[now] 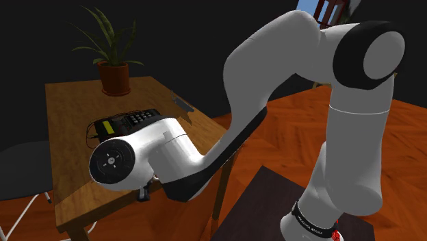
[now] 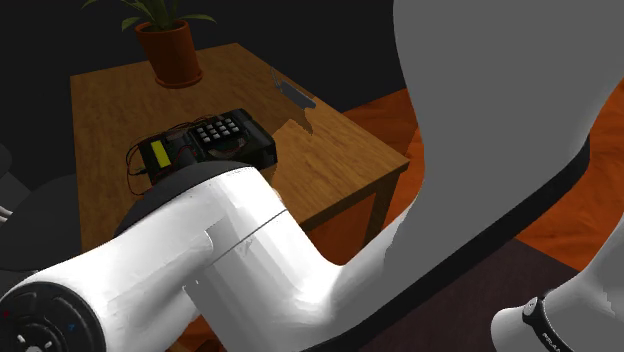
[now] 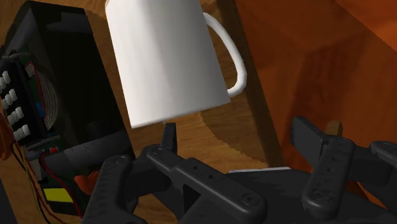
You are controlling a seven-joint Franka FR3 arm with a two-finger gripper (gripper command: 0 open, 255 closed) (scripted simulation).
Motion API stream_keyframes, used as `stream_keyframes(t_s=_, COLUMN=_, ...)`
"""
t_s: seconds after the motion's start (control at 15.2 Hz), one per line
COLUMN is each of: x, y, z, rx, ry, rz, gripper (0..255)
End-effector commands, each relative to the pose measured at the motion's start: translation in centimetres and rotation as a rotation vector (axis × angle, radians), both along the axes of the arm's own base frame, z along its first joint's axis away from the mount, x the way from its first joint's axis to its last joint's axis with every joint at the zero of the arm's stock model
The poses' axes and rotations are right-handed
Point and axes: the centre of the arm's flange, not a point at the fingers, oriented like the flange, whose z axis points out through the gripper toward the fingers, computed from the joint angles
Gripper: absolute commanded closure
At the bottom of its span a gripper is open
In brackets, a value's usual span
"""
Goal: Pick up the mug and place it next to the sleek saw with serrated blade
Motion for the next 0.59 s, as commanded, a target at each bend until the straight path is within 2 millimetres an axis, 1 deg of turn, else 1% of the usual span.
stream_keyframes(t_s=0.0, x=0.4, y=-0.5, z=-0.9, rx=-0.002, ry=0.001, rz=0.001, gripper=0)
stream_keyframes(t_s=0.2, x=1.2, y=-1.3, z=-2.4, rx=-0.002, ry=0.001, rz=0.001, gripper=0)
stream_keyframes(t_s=0.53, x=1.2, y=-1.3, z=-2.4, rx=-0.002, ry=0.001, rz=0.001, gripper=0)
